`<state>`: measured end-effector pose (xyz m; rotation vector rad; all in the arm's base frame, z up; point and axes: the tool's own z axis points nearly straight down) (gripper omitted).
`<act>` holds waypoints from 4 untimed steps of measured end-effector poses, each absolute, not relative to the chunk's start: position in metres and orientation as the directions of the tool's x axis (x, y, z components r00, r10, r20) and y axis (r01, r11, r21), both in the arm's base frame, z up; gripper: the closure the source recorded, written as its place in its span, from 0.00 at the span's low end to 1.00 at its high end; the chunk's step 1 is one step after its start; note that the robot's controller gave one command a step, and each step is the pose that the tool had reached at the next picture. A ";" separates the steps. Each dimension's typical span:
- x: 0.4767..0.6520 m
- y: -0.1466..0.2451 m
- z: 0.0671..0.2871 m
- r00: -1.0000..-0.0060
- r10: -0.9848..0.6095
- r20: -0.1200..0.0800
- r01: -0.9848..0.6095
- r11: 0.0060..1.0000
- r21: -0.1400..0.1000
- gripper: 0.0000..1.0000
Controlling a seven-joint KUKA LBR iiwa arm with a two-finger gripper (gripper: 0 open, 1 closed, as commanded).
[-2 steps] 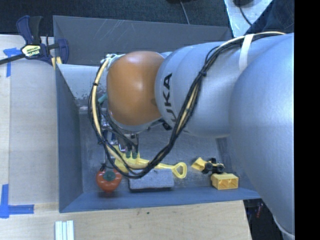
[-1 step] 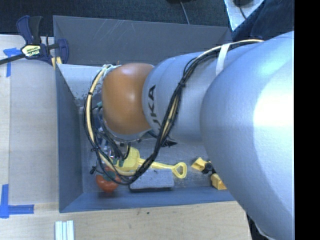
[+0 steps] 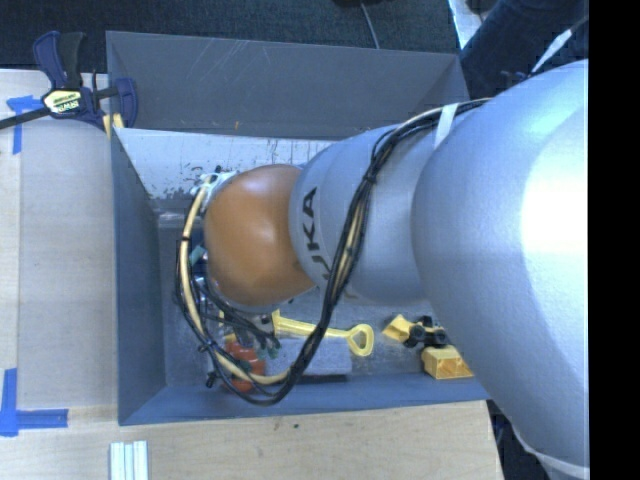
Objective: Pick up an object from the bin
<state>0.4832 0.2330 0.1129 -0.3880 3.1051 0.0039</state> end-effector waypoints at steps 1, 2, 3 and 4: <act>0.486 0.230 0.135 -0.983 -0.186 -0.004 -0.186 0.983 0.000 0.00; 0.514 0.173 0.228 -0.905 -0.424 -0.009 -0.424 0.906 -0.001 0.00; 0.509 0.182 0.227 -0.943 -0.332 -0.017 -0.332 0.943 -0.002 0.00; 0.504 0.194 0.219 -0.978 -0.209 -0.016 -0.209 0.978 0.004 0.00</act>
Offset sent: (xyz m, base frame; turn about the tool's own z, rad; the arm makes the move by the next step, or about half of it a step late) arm 0.0318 -0.0638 0.1188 -0.1920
